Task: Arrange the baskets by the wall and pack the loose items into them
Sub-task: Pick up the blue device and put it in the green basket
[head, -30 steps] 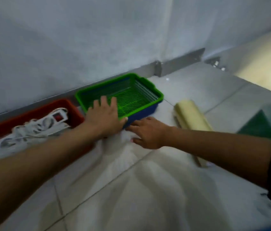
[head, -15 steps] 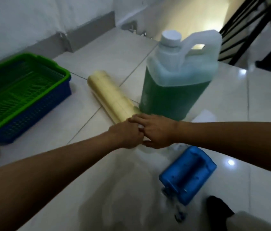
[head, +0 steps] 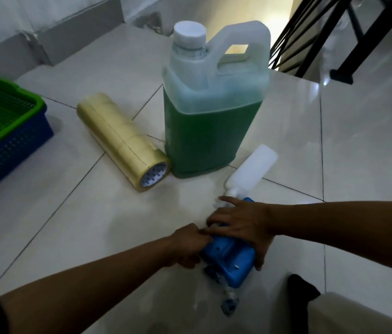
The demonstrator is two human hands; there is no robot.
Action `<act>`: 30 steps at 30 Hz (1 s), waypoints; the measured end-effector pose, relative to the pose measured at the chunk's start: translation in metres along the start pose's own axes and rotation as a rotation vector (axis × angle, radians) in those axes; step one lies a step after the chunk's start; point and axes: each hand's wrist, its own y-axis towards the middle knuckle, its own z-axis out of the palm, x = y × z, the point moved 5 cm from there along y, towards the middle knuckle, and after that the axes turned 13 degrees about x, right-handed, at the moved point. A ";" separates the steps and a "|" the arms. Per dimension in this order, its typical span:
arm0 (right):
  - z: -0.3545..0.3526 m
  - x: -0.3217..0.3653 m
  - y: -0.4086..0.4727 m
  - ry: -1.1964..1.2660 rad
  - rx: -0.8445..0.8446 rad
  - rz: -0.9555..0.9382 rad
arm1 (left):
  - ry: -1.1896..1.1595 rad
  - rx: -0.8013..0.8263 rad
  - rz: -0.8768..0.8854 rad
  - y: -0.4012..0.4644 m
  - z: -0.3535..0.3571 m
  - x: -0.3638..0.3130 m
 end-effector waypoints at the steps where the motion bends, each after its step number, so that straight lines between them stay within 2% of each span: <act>1: -0.002 0.002 0.002 -0.035 -0.011 0.007 | -0.015 -0.005 0.009 0.000 -0.002 0.000; 4: -0.012 0.006 0.007 -0.063 -0.031 0.038 | -0.016 -0.048 0.046 -0.001 -0.012 0.000; 7: -0.026 0.002 0.016 0.051 -0.085 0.073 | 0.007 -0.149 0.094 -0.007 -0.029 -0.001; 10: -0.047 0.002 0.025 0.187 -0.170 0.113 | -0.054 -0.239 0.055 -0.022 -0.054 0.001; 14: -0.078 0.004 0.035 0.364 -0.267 0.161 | -0.206 -0.216 0.048 -0.045 -0.084 0.019; 18: -0.125 0.006 0.043 0.433 -0.350 0.183 | -0.399 -0.125 0.164 -0.077 -0.110 0.040; 22: -0.188 0.018 0.050 0.321 -0.415 0.168 | -0.416 -0.156 0.268 -0.120 -0.141 0.060; 26: -0.257 0.031 0.049 0.218 -0.471 0.139 | -0.424 -0.285 0.399 -0.167 -0.183 0.077; 30: -0.317 0.037 0.049 0.056 -0.515 0.145 | -0.547 -0.419 0.532 -0.206 -0.219 0.098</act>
